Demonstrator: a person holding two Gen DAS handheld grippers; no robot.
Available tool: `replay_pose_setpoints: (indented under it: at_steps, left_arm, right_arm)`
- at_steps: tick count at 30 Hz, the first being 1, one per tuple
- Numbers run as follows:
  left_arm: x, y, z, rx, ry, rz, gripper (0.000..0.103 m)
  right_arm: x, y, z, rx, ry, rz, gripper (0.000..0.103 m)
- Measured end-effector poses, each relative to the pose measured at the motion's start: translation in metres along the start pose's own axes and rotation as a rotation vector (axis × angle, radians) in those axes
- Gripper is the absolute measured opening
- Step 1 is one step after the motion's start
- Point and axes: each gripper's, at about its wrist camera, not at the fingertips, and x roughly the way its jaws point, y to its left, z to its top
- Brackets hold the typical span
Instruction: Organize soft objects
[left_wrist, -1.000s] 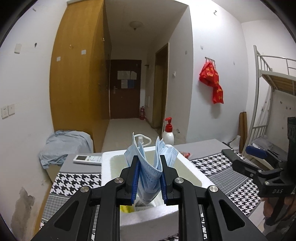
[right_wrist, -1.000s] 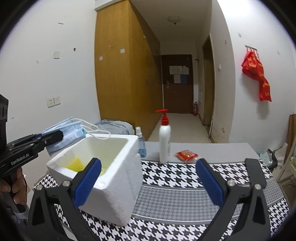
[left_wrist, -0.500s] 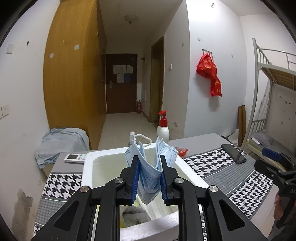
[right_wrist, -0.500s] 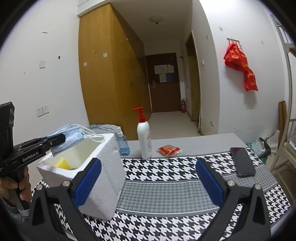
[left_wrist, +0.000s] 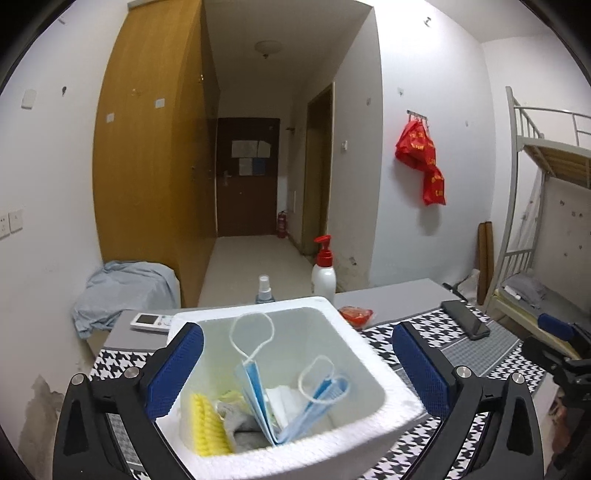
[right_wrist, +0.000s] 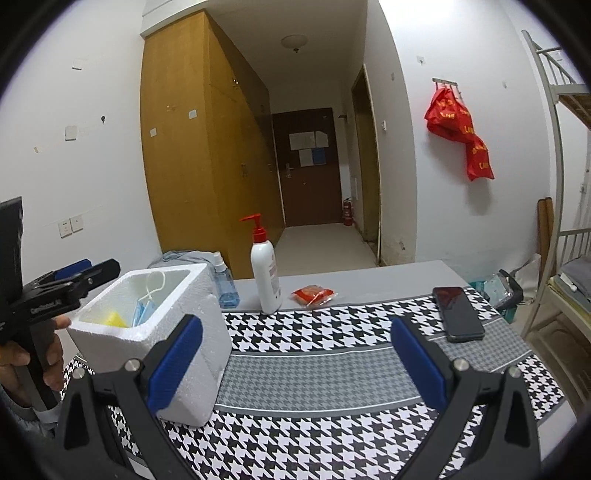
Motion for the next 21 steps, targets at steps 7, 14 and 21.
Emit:
replay_pose_setpoints:
  at_steps: [7,14,21]
  left_arm:
    - [-0.025,-0.004,0.0,-0.01,-0.033,-0.016,0.102]
    - [-0.04,-0.005,0.0,-0.014,-0.034,-0.029,0.102]
    - [-0.058,-0.015,-0.002,-0.007,-0.048,-0.025,0.102]
  right_arm:
    - [-0.015,0.007,-0.001,-0.01,-0.01,-0.011,0.103]
    - [-0.033,0.014,-0.002,-0.024,-0.026,-0.017,0.103]
    - [-0.05,0.014,0.0,-0.006,-0.043,-0.003,0.103]
